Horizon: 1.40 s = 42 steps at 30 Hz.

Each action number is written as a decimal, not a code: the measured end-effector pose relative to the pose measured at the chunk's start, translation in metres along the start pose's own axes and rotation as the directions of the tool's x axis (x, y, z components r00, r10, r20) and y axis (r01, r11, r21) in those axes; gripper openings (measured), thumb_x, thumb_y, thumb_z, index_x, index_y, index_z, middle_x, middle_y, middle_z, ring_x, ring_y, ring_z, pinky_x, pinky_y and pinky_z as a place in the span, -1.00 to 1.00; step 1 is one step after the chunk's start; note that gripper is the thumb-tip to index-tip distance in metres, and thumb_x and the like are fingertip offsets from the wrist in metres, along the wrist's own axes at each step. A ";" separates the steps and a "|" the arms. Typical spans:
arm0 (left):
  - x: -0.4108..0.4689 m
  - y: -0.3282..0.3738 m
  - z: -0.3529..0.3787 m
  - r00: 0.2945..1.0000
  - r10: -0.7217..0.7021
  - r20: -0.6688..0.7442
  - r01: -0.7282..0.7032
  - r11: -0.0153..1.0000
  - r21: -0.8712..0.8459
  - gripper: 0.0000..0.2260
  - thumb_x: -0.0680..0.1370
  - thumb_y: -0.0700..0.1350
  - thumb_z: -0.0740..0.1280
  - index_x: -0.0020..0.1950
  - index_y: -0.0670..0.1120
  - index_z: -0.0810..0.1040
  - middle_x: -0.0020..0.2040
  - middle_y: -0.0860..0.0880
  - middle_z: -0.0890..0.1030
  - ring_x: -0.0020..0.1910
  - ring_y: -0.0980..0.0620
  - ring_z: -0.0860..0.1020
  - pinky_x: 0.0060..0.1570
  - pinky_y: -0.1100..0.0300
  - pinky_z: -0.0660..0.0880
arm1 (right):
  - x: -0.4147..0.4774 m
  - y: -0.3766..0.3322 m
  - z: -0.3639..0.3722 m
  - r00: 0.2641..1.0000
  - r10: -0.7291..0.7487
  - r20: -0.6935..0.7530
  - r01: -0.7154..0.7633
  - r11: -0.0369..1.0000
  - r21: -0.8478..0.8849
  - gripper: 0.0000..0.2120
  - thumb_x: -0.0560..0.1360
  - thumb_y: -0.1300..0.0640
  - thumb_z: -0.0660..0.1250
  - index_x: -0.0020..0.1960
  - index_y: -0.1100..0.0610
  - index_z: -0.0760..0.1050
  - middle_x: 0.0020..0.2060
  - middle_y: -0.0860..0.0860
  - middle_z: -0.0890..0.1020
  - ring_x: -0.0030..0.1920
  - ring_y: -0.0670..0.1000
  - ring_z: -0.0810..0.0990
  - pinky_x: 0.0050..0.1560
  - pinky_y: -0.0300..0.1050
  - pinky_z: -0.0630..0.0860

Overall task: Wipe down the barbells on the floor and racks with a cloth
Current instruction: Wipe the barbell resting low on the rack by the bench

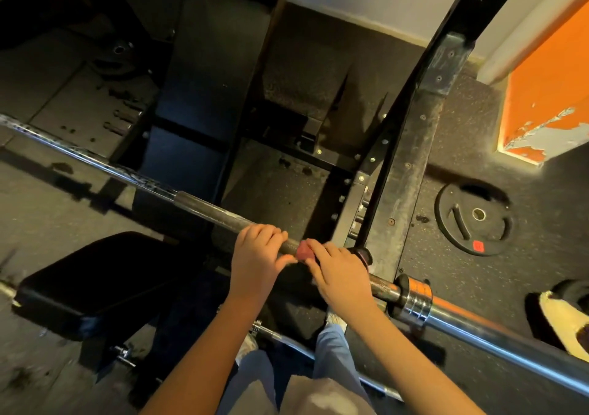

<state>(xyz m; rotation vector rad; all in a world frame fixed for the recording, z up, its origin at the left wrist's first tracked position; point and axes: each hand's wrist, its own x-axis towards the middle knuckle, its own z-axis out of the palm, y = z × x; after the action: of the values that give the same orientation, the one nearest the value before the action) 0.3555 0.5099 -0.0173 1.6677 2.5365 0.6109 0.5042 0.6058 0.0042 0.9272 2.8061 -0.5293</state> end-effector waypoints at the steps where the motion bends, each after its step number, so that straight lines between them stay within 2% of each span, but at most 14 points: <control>1: -0.002 0.000 0.000 1.000 -0.010 0.005 0.010 1.000 0.007 -0.57 0.23 -0.02 0.61 0.02 -0.14 0.66 -0.06 -0.04 0.64 -0.02 -0.05 0.58 0.02 0.04 0.50 | 0.009 -0.008 0.000 0.998 0.061 -0.022 -0.061 0.998 -0.014 -0.52 0.62 -0.15 -0.14 0.33 0.01 0.38 0.06 0.00 0.59 -0.02 0.04 0.58 -0.10 -0.09 0.44; 5: -0.004 0.000 0.002 1.000 -0.021 0.002 0.021 0.999 0.028 -0.59 0.26 0.01 0.60 0.01 -0.14 0.66 -0.06 -0.04 0.64 -0.01 -0.05 0.58 0.04 0.04 0.49 | 0.049 -0.022 -0.007 0.962 0.238 0.134 -0.261 0.946 0.193 -0.64 0.66 -0.07 -0.03 0.19 0.05 0.46 -0.05 0.06 0.62 -0.06 0.08 0.60 -0.10 -0.05 0.48; 7: -0.004 0.000 0.002 1.000 -0.022 -0.014 0.023 0.999 0.033 -0.61 0.27 -0.01 0.60 0.01 -0.14 0.66 -0.07 -0.04 0.64 -0.01 -0.05 0.57 0.05 0.05 0.47 | 0.046 -0.017 -0.008 0.960 0.225 0.167 -0.263 0.929 0.260 -0.66 0.66 -0.08 -0.03 0.22 0.02 0.44 -0.04 0.05 0.62 -0.05 0.07 0.60 -0.04 0.00 0.53; 11: -0.005 0.002 0.001 1.000 -0.021 -0.001 0.021 0.999 0.034 -0.58 0.24 0.00 0.61 0.03 -0.14 0.67 -0.05 -0.03 0.64 0.02 -0.04 0.58 0.08 0.05 0.47 | -0.008 0.013 -0.003 0.996 -0.080 0.024 0.074 0.975 0.209 -0.55 0.59 -0.20 0.01 0.41 -0.07 0.26 0.07 -0.07 0.55 -0.02 -0.04 0.53 -0.02 -0.09 0.50; 13: -0.007 0.004 0.000 0.999 -0.032 0.011 0.032 0.999 0.032 -0.55 0.23 -0.02 0.61 0.05 -0.14 0.66 -0.03 -0.03 0.64 0.04 -0.04 0.58 0.12 0.04 0.48 | -0.019 0.023 0.000 0.991 -0.128 0.041 0.123 0.986 0.116 -0.47 0.58 -0.18 0.04 0.50 -0.04 0.18 0.16 -0.05 0.51 0.03 -0.02 0.52 -0.01 -0.14 0.47; 16: -0.008 0.004 0.000 0.999 -0.037 0.017 0.037 0.999 0.008 -0.55 0.23 -0.07 0.62 0.07 -0.14 0.66 0.00 -0.06 0.66 0.06 -0.06 0.60 0.12 0.01 0.52 | 0.013 0.006 -0.003 0.997 0.030 0.076 -0.039 0.993 0.115 -0.64 0.65 -0.11 0.02 0.37 0.00 0.32 0.01 -0.02 0.57 -0.07 0.02 0.57 -0.12 -0.10 0.50; 20: -0.004 -0.004 0.000 1.000 0.005 0.015 -0.005 1.000 -0.019 -0.59 0.27 -0.18 0.60 0.09 -0.16 0.66 0.03 -0.09 0.66 0.08 -0.08 0.60 0.13 0.00 0.53 | 0.054 -0.012 -0.005 0.959 0.197 0.202 -0.266 0.867 0.421 -0.73 0.65 -0.08 0.04 0.15 0.02 0.44 -0.17 -0.02 0.54 -0.13 0.04 0.57 -0.23 -0.08 0.43; 22: -0.003 -0.005 -0.002 1.000 0.028 0.006 -0.028 0.999 -0.026 -0.60 0.25 -0.22 0.61 0.07 -0.17 0.67 0.01 -0.09 0.67 0.05 -0.09 0.62 0.09 0.01 0.55 | 0.034 -0.003 -0.009 0.979 0.113 0.167 -0.164 0.929 0.332 -0.72 0.64 -0.12 0.06 0.23 -0.03 0.39 -0.12 -0.07 0.54 -0.18 -0.05 0.50 -0.32 -0.22 0.32; 25: -0.002 -0.005 -0.008 0.999 0.054 0.003 -0.054 0.998 -0.031 -0.58 0.20 -0.24 0.63 0.04 -0.17 0.68 -0.02 -0.08 0.68 -0.01 -0.07 0.63 0.03 0.06 0.58 | -0.016 0.021 -0.004 0.999 -0.053 0.012 0.051 0.988 0.145 -0.63 0.60 -0.13 0.13 0.35 -0.03 0.35 -0.03 -0.08 0.55 -0.13 -0.08 0.49 -0.24 -0.28 0.27; 27: -0.004 -0.006 -0.010 0.998 0.055 0.018 -0.054 0.998 -0.039 -0.57 0.20 -0.24 0.63 0.05 -0.16 0.68 -0.03 -0.07 0.68 -0.01 -0.05 0.63 0.01 0.07 0.60 | -0.014 0.021 -0.001 1.000 -0.010 -0.005 0.010 0.998 0.068 -0.63 0.62 -0.15 0.06 0.31 0.02 0.37 -0.05 -0.04 0.57 -0.12 -0.02 0.57 -0.24 -0.23 0.30; 30: -0.005 -0.008 -0.008 0.998 0.045 0.044 -0.044 0.998 -0.034 -0.58 0.23 -0.22 0.61 0.07 -0.15 0.67 -0.01 -0.06 0.67 0.00 -0.05 0.62 0.01 0.06 0.59 | 0.038 -0.016 -0.002 0.981 0.145 0.129 -0.164 0.975 0.150 -0.67 0.66 -0.12 -0.02 0.20 0.05 0.38 -0.12 -0.01 0.58 -0.13 0.03 0.59 -0.24 -0.13 0.38; 36: -0.008 -0.007 -0.009 0.999 0.015 0.040 -0.013 0.998 -0.061 -0.61 0.27 -0.22 0.59 0.07 -0.16 0.66 0.00 -0.07 0.67 0.03 -0.05 0.61 0.06 0.07 0.57 | -0.003 0.001 0.000 0.997 0.081 0.019 -0.082 0.990 0.113 -0.73 0.63 -0.09 0.06 0.22 0.00 0.39 -0.05 -0.05 0.57 -0.12 -0.02 0.56 -0.17 -0.16 0.44; 39: -0.011 -0.007 -0.011 1.000 0.018 0.022 -0.016 0.996 -0.082 -0.61 0.26 -0.23 0.60 0.06 -0.16 0.67 -0.01 -0.06 0.67 0.02 -0.03 0.61 0.07 0.13 0.56 | -0.016 0.008 0.000 0.987 0.161 0.021 -0.162 0.986 0.032 -0.73 0.64 -0.08 0.04 0.20 0.03 0.38 -0.06 -0.03 0.56 -0.15 -0.03 0.50 -0.21 -0.19 0.28; 42: -0.012 -0.006 -0.013 1.000 0.027 0.007 -0.027 0.998 -0.064 -0.62 0.27 -0.21 0.59 0.06 -0.16 0.67 -0.01 -0.07 0.67 0.03 -0.02 0.61 0.08 0.16 0.54 | 0.030 -0.021 0.001 0.966 0.246 0.078 -0.250 0.967 0.045 -0.69 0.66 -0.09 -0.05 0.17 0.05 0.36 -0.19 -0.05 0.52 -0.27 -0.02 0.47 -0.28 -0.15 0.36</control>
<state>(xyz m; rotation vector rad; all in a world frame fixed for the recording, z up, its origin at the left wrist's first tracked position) 0.3518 0.4932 -0.0100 1.6828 2.4652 0.6779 0.4671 0.6063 0.0025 1.2225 2.5722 -0.5924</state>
